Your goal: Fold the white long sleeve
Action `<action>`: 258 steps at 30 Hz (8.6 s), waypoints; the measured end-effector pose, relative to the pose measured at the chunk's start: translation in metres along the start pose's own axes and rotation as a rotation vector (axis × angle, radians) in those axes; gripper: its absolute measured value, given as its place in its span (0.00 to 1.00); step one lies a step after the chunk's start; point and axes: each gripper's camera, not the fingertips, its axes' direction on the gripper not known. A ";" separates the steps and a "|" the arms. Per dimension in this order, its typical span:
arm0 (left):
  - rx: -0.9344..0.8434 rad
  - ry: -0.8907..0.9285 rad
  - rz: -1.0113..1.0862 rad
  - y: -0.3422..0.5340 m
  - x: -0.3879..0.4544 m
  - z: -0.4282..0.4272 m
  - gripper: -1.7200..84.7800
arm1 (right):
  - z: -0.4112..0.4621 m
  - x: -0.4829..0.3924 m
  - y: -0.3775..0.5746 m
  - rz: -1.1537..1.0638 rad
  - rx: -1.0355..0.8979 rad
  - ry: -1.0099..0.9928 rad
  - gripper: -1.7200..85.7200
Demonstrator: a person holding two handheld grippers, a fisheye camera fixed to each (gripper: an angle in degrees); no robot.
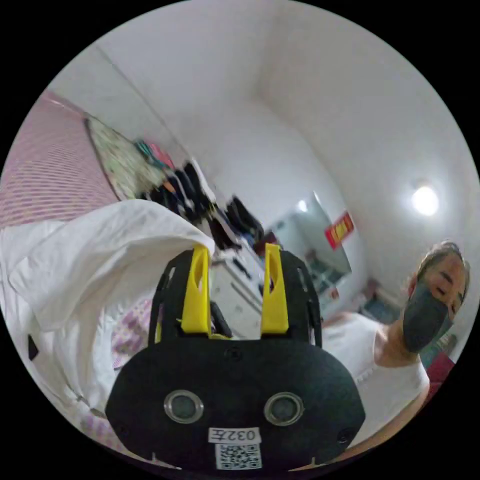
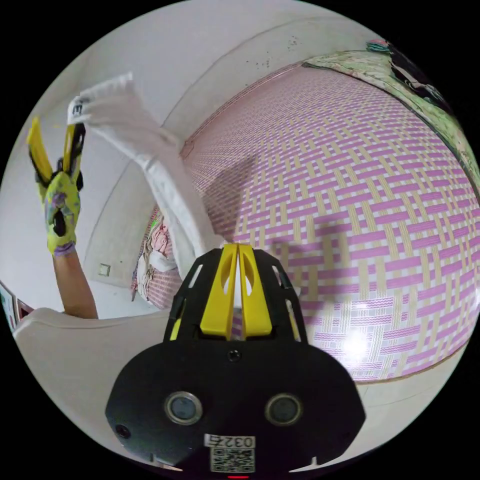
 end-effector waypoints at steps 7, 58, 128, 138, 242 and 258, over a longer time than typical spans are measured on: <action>-0.117 -0.003 -0.262 0.068 -0.115 0.037 0.14 | -0.018 0.030 0.009 0.030 0.030 0.027 0.01; -0.390 -0.401 -0.307 0.198 -0.133 0.094 0.03 | -0.054 0.260 -0.062 0.478 0.209 -0.051 0.09; 0.426 0.219 -0.100 0.018 -0.005 -0.402 0.01 | -0.298 0.136 -0.205 -0.538 0.521 -0.764 0.01; 0.457 0.168 0.126 -0.108 0.043 -0.431 0.01 | -0.324 0.046 -0.279 -0.617 0.564 -0.625 0.01; -0.846 -1.087 -0.220 0.067 -0.190 0.328 0.01 | 0.269 0.086 -0.345 -0.219 -0.188 0.428 0.12; -1.025 -1.058 -0.278 0.030 -0.226 0.442 0.01 | 0.210 0.123 -0.423 -0.522 -0.015 -0.246 0.02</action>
